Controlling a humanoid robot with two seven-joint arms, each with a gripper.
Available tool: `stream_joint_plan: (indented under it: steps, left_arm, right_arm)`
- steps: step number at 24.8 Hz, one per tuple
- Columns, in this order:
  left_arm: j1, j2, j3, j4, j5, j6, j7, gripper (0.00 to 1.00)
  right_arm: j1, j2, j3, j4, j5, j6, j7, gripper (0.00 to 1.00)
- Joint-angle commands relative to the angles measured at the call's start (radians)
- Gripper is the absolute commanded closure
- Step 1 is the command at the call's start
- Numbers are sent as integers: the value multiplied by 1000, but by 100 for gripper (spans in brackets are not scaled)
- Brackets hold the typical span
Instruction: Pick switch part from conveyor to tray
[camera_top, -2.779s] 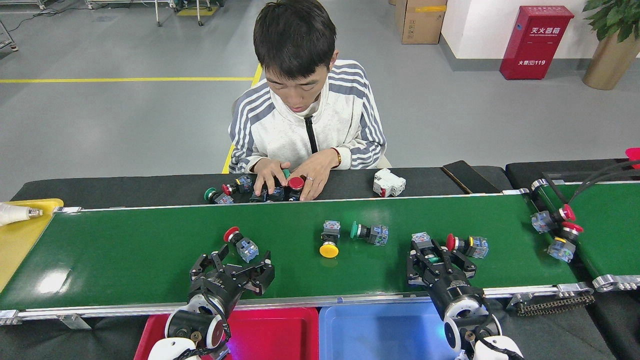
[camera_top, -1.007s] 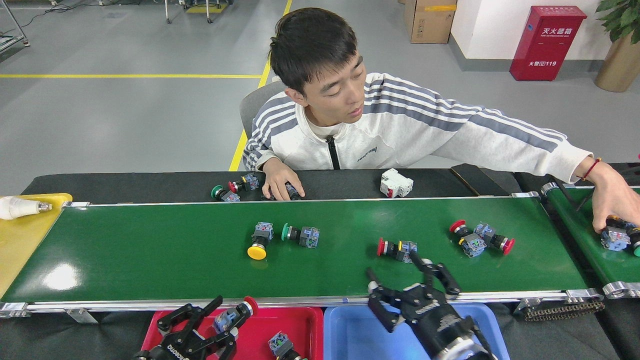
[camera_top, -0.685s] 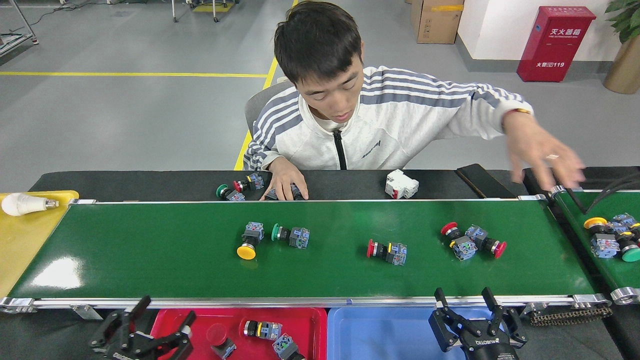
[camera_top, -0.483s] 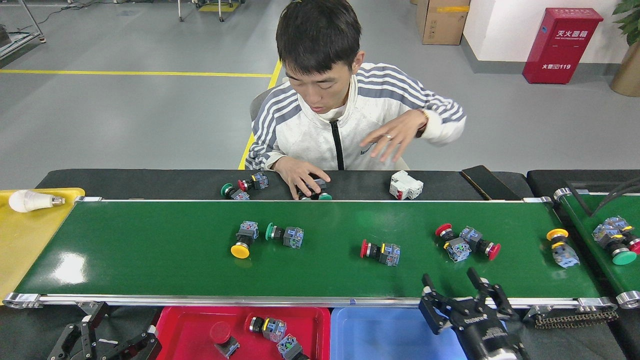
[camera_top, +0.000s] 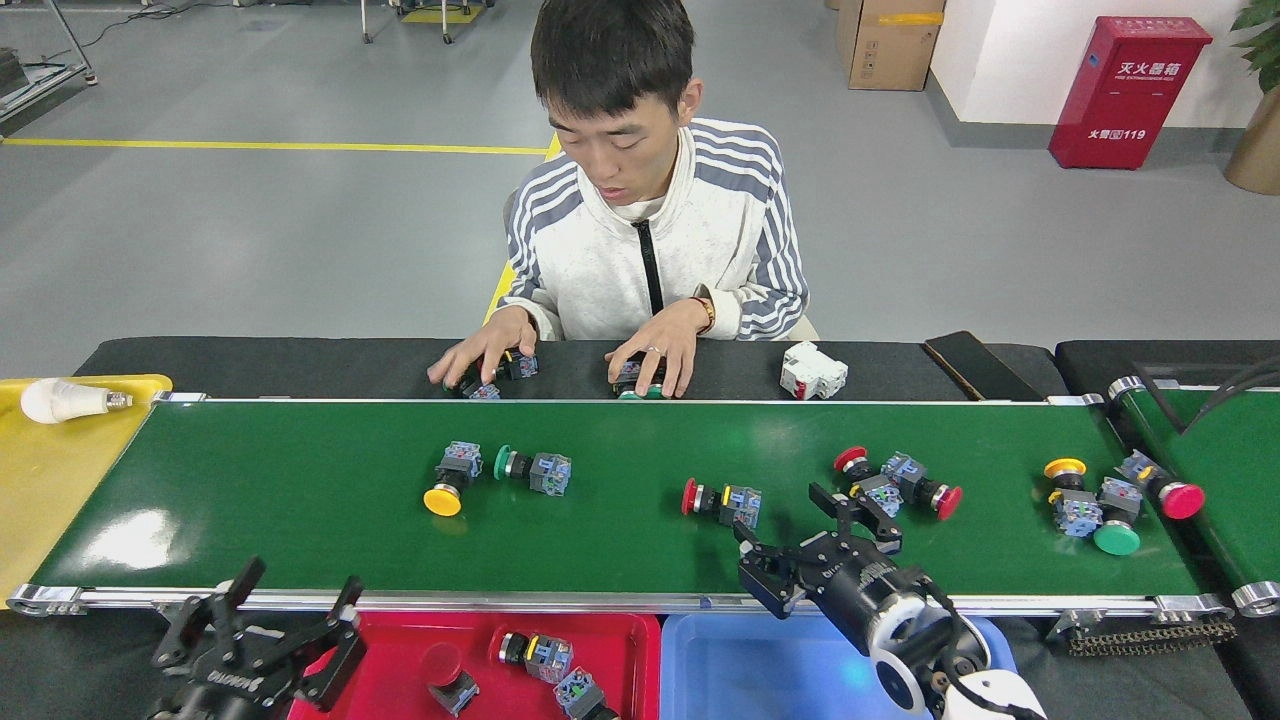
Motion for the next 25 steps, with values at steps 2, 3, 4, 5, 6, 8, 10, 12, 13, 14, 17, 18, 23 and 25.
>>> stream_joint_plan:
  steps: [2,3,4,5,6,8,10,12,13,14,17,18,23,25]
  left_arm:
    - [-114,8,-66,101,-70,101,-20,1]
    - [-153,10,-80,146,-88,131,-20,1]
    - [-188,12,-91,181,-99,149,-20,1]
    - [-212,18,-95,207,-102,157,-20,1]
    - [-232,28,-95,238,-102,161,-20,1]
    - [-263,50,-94,301,-102,166,-20,1]
    - [-295,64,-94,360,-102,180,-20,1]
    - [-329,85,-95,428,-101,206,-19,1]
    - [-341,91,-94,455,-99,212,-19,1]
    - [-354,96,-94,475,-99,213,-19,1]
    - [-381,99,-91,525,-99,229,-13,2]
    - [-387,99,-94,540,-99,253,-13,4]
    - [-395,110,-92,620,-85,364,-5,67]
    - [-393,114,-91,640,-79,368,38,78]
  right_arm:
    - [-54,27,53,44,3,8,0,2]
    - [-69,42,65,62,3,10,-2,3]
    - [-83,57,71,82,3,10,-2,4]
    - [-92,76,73,97,4,10,-2,6]
    - [-98,96,74,114,6,10,-2,9]
    - [-124,123,94,150,36,10,-2,15]
    - [-153,133,119,194,59,10,-3,18]
    - [-183,150,130,249,62,10,-8,24]
    - [-195,156,130,272,64,10,-14,30]
    - [-207,156,133,292,64,16,-25,43]
    - [-230,153,159,317,64,36,-35,68]
    - [-232,153,168,320,64,36,-35,75]
    - [-232,153,191,315,62,31,-100,96]
    - [-227,150,220,300,58,30,-115,98]
